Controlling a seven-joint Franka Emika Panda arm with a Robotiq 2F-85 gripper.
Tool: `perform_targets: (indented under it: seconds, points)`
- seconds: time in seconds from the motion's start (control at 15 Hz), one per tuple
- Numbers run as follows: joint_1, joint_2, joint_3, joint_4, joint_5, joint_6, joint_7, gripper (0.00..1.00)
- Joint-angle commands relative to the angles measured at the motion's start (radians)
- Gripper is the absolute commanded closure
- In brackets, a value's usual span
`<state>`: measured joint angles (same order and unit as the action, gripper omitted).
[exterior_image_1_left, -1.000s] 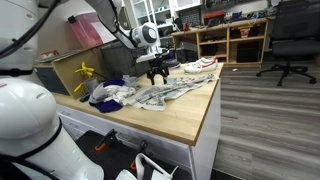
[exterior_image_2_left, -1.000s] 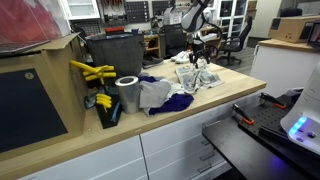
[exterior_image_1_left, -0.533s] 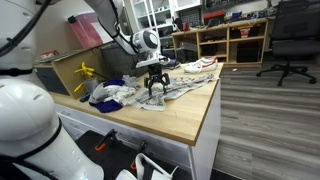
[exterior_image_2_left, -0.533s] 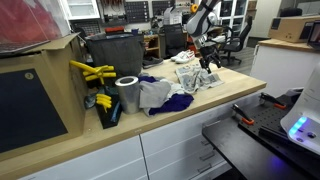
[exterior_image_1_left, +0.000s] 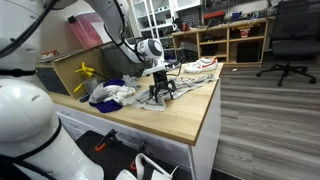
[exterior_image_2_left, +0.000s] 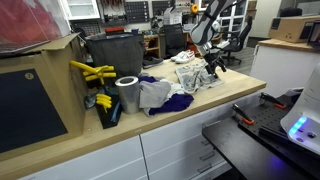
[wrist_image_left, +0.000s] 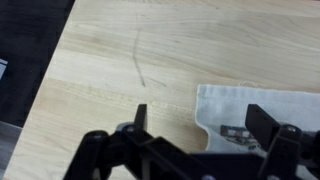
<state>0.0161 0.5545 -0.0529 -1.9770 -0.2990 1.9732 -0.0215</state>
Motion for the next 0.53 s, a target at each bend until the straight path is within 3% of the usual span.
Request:
perform_targets:
  seconds: [0.0, 0.47]
  points:
    - [-0.006, 0.047, 0.005, 0.018, 0.028, 0.071, 0.044, 0.26]
    - [0.003, 0.046, 0.028, 0.033, 0.11, 0.062, 0.042, 0.8]
